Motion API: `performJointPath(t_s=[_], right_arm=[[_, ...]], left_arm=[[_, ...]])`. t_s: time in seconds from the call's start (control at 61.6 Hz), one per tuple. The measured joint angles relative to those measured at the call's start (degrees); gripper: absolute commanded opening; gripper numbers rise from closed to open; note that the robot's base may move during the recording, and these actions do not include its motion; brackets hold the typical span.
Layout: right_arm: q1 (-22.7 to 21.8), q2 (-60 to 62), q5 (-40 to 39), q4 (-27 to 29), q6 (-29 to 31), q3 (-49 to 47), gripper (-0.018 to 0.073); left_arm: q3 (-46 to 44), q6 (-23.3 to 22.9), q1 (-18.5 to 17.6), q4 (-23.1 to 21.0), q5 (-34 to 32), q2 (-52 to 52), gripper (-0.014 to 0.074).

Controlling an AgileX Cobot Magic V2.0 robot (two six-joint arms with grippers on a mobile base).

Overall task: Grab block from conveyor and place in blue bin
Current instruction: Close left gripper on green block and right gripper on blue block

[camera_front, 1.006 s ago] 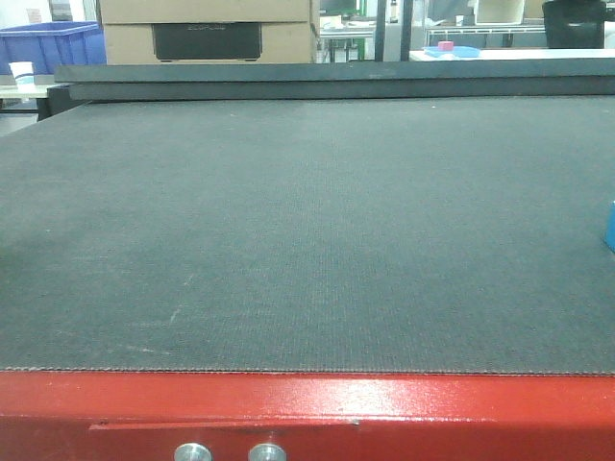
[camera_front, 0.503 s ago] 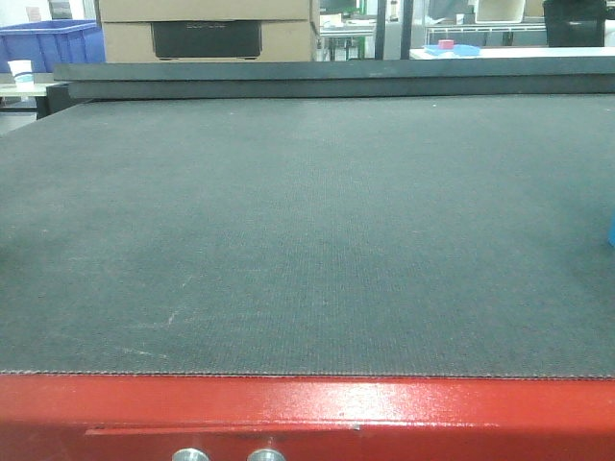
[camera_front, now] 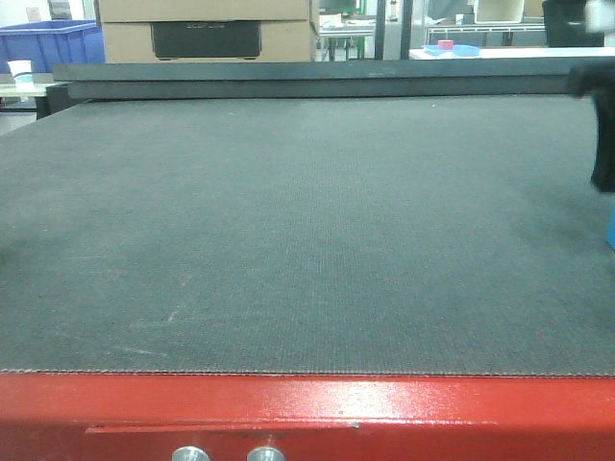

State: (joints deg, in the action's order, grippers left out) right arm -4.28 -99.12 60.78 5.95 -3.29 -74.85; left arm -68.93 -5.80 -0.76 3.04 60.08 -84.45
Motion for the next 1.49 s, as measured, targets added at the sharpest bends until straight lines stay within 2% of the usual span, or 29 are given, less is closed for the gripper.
performJointPath(t_s=[0.179,0.243,0.292,0.373,0.39,0.422,0.601,0.698,0.812,0.925,1.006,1.055,1.152,1.347,1.428,1.493], right_arm=[[0.00,-4.55,-2.01,0.00,-0.14,0.00,0.0334],[0.00,-5.87,-2.32,0.00,-0.14,0.00,0.0280],[0.00,-6.48,-2.45,0.00,-0.25,0.00,0.0204],[0.00,-6.72,-2.55,0.00,-0.37,0.00,0.0000],[0.00,-6.59,-2.55,0.00,-0.55,0.00,-0.0078],[0.00,-6.23,-2.55,0.00,-0.55,0.00,-0.0168],[0.00,-2.61,-2.45,0.00,-0.64,0.00,-0.0162],[0.00,0.75,-2.22,0.23,-0.64,0.00,-0.0162],[0.00,4.41,-1.87,0.36,-0.64,0.00,-0.0162],[0.00,6.84,-1.54,0.47,-0.64,0.00,-0.0162],[0.00,7.37,-1.56,0.47,-0.64,0.00,-0.0162],[0.00,7.37,-1.56,0.47,-0.64,0.00,-0.0162],[0.00,7.37,-1.42,0.47,-0.64,0.00,-0.0162],[0.00,7.37,-1.15,0.56,-0.67,0.00,-0.0162],[0.00,7.37,-1.15,0.56,-0.67,0.00,-0.0162],[0.00,7.37,-1.02,0.56,-0.67,0.00,-0.0162]], left_arm=[[0.00,-2.51,0.00,-1.17,0.00,0.00,-0.0111],[0.00,-4.65,0.00,-1.28,0.00,0.00,-0.0111],[0.00,-6.09,0.00,-1.28,0.00,0.00,-0.0111],[0.00,-7.26,0.00,-1.40,0.00,0.00,-0.0111],[-0.08,-7.37,0.00,-1.40,0.00,0.00,-0.0111],[-0.68,-7.68,0.00,-1.40,0.58,-0.10,-0.0111],[-5.96,-7.81,0.00,1.12,5.87,-2.36,-0.0111],[-7.82,-7.81,0.00,3.07,6.62,-4.06,-0.0102],[-8.22,-7.57,0.00,3.89,6.47,-6.22,0.0036],[-8.22,-5.56,-0.69,3.89,4.49,-7.86,0.0297],[-8.22,-5.02,-1.63,3.89,2.96,-9.06,0.0379],[-8.22,-5.02,-2.14,3.89,2.23,-9.91,0.0393],[-8.01,-5.02,-2.38,3.46,1.28,-12.55,0.0383],[-7.85,-6.20,-2.38,3.85,2.09,-20.48,0.0309],[-7.75,-6.33,-2.38,3.85,2.09,-21.89,0.0190],[-7.75,-6.33,-2.38,3.85,1.99,-22.16,0.0055]])
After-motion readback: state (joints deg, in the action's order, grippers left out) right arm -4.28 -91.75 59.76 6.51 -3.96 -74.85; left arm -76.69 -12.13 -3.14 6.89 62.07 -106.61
